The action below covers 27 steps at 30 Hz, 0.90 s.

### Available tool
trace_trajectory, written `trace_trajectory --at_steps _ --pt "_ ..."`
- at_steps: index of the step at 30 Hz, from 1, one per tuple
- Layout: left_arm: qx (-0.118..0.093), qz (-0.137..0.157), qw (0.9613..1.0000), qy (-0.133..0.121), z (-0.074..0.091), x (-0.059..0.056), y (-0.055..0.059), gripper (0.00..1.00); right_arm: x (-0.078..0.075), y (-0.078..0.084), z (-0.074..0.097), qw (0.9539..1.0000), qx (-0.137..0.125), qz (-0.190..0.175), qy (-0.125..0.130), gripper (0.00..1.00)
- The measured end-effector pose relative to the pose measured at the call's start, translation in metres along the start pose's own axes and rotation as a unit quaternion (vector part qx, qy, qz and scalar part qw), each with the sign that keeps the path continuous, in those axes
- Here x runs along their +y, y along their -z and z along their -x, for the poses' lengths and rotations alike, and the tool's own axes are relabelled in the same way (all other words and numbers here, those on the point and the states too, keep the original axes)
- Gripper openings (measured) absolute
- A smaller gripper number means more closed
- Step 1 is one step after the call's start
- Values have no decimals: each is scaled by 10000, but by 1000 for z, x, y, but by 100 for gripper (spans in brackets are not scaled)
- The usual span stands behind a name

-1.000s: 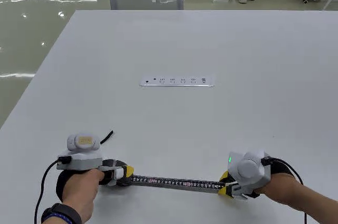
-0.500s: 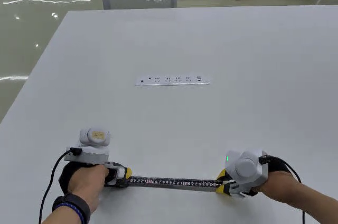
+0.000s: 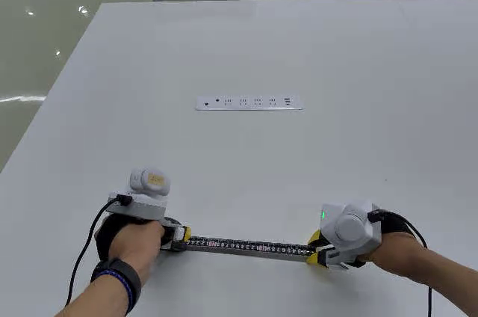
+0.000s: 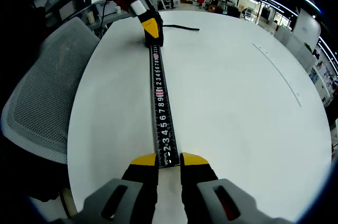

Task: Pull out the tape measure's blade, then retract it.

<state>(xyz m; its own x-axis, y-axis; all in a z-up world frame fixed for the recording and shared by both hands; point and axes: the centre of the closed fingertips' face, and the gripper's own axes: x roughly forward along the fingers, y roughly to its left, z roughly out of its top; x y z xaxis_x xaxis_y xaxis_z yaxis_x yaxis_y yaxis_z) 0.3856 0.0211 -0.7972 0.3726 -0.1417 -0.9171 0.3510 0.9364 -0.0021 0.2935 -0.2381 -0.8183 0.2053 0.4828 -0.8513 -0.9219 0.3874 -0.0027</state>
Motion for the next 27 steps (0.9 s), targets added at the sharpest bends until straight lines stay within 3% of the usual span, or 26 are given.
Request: trace_trajectory --at_steps 7,27 --pt "40 -106 9999 -86 1 0 1 61 2 -9 -4 9999 -48 107 -27 15" --pt "1 -158 9998 -125 1 1 1 61 0 -15 -10 9997 -44 238 29 15"
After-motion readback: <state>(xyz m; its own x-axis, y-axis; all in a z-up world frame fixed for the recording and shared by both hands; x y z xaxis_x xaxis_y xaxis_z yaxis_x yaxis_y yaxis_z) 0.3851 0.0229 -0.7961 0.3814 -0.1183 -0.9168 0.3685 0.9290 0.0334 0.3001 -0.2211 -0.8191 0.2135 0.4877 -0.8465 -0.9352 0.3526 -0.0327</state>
